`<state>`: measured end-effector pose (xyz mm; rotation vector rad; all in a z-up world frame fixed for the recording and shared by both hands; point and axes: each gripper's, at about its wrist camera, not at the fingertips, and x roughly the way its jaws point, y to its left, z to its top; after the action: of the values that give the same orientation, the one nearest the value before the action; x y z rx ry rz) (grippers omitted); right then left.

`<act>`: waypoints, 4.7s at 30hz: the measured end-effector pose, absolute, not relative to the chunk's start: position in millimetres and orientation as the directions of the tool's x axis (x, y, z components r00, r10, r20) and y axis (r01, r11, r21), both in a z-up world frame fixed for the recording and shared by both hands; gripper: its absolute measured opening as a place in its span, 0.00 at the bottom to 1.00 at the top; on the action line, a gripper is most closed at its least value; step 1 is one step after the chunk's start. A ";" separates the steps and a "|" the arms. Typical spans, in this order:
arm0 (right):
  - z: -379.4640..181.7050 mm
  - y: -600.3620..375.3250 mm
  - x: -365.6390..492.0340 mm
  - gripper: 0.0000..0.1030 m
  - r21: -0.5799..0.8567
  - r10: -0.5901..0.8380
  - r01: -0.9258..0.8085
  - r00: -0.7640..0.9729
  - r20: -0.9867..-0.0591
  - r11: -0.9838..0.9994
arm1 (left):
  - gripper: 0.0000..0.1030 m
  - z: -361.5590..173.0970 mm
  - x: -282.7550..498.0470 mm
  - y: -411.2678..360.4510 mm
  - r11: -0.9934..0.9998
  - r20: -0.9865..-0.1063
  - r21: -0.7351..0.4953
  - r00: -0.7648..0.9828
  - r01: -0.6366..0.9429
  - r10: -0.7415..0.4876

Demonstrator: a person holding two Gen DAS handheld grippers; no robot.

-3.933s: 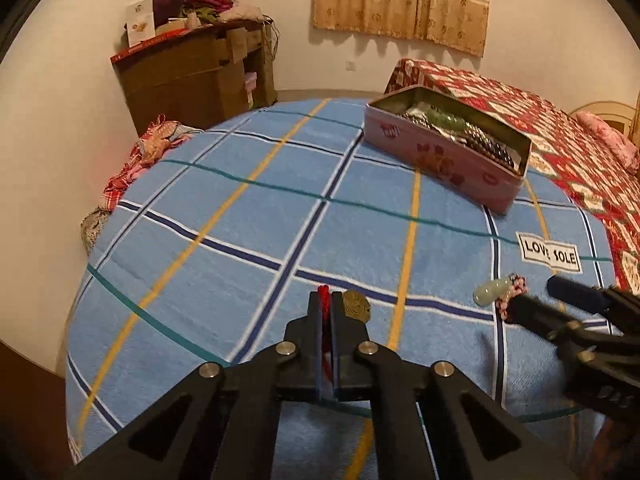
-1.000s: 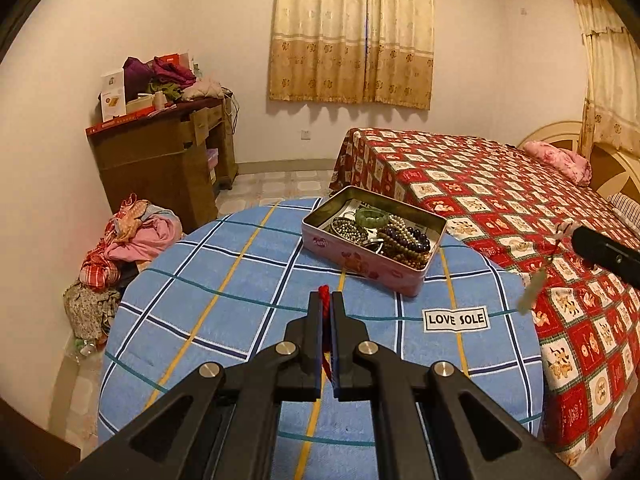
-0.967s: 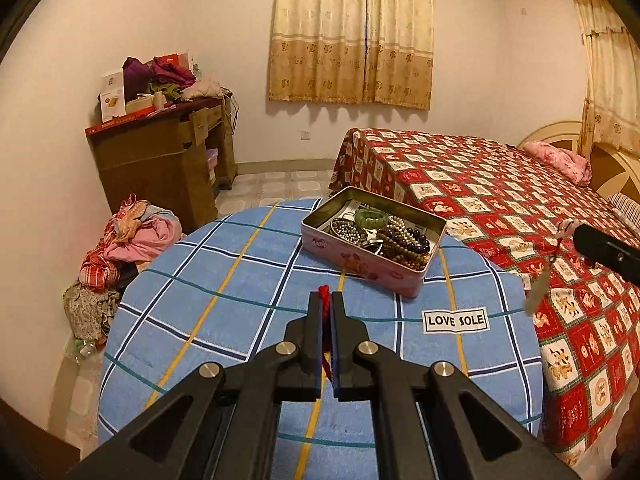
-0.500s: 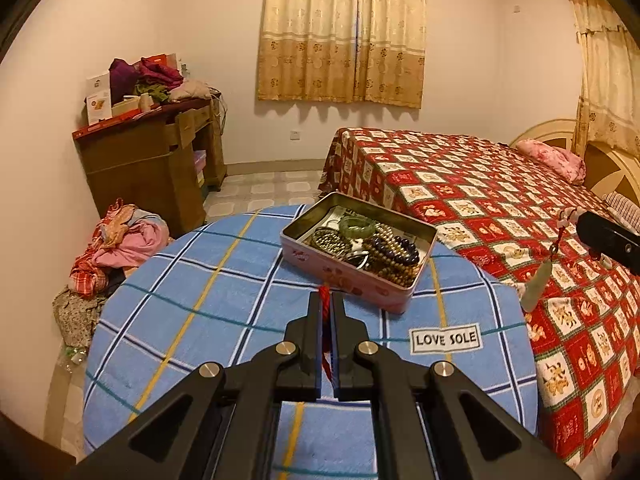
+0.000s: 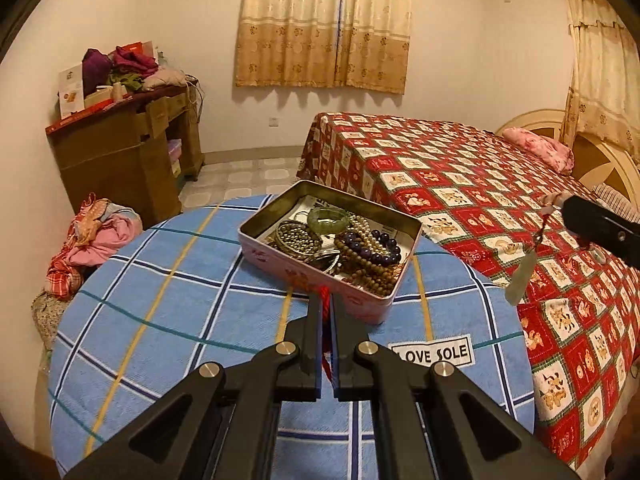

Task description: Organize jewelry

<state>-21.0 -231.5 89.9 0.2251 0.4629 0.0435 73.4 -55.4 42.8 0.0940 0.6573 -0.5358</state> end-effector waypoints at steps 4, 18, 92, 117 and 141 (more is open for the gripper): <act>92.0 -237.5 -7.3 0.15 0.230 0.092 0.012 0.895 -0.437 0.973 | 0.01 50.8 88.1 -60.5 0.845 -0.588 -0.125 0.647 0.519 -0.485; 69.6 -250.8 105.0 0.15 0.261 0.108 0.014 0.887 -0.448 0.965 | 0.02 43.4 179.0 -117.5 0.900 -0.602 -0.099 0.695 0.425 -0.394; 104.9 -133.9 -62.1 1.00 0.082 -0.070 0.102 0.942 -0.328 0.991 | 0.81 80.0 -28.5 53.3 0.996 -0.434 0.077 0.901 0.053 -0.015; 111.9 -144.5 -54.0 1.00 0.101 -0.104 0.147 0.932 -0.348 0.984 | 0.83 98.1 -21.8 51.4 0.997 -0.380 0.048 0.924 0.059 -0.036; 112.0 -136.3 -43.7 1.00 0.085 -0.116 0.153 0.934 -0.339 0.984 | 0.83 95.0 -9.8 51.9 0.995 -0.376 0.086 0.926 0.042 -0.007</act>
<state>-43.7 -136.3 112.0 0.1111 0.3393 -0.1381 -9.8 51.9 95.0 0.0933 0.3853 -0.0251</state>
